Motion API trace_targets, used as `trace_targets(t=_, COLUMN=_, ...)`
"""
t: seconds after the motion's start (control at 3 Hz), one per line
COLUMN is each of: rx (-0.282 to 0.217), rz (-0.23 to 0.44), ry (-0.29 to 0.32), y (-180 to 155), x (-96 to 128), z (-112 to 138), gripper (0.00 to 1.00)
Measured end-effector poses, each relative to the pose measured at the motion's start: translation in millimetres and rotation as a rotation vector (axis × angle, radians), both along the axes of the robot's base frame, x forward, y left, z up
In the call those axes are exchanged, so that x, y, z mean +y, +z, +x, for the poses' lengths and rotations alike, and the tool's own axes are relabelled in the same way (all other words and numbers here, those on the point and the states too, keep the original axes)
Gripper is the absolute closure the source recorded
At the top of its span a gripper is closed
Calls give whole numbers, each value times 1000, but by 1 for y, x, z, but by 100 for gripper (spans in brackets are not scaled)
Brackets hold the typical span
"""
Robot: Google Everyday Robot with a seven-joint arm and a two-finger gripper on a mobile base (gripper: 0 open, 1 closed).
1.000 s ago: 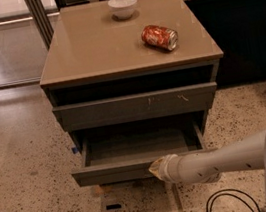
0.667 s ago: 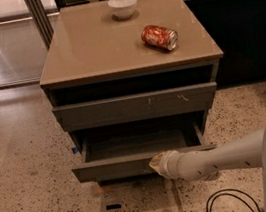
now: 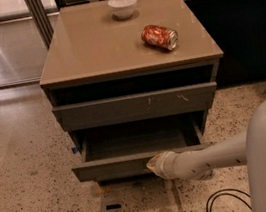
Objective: Close middle drawer
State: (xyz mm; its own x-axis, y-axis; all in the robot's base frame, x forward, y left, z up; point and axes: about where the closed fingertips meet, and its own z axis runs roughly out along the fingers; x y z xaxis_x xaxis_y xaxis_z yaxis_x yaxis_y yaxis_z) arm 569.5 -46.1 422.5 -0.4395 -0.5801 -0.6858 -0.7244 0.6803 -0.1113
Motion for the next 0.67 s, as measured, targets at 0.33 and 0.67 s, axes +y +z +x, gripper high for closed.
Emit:
trace_targets(t=0.33, rx=-4, rz=1, ry=-16, y=-4, x=3, z=9, gripper=100)
trace_targets(t=0.67, rx=-25, rz=7, ry=-53, y=-4, x=5, z=25, gripper=100)
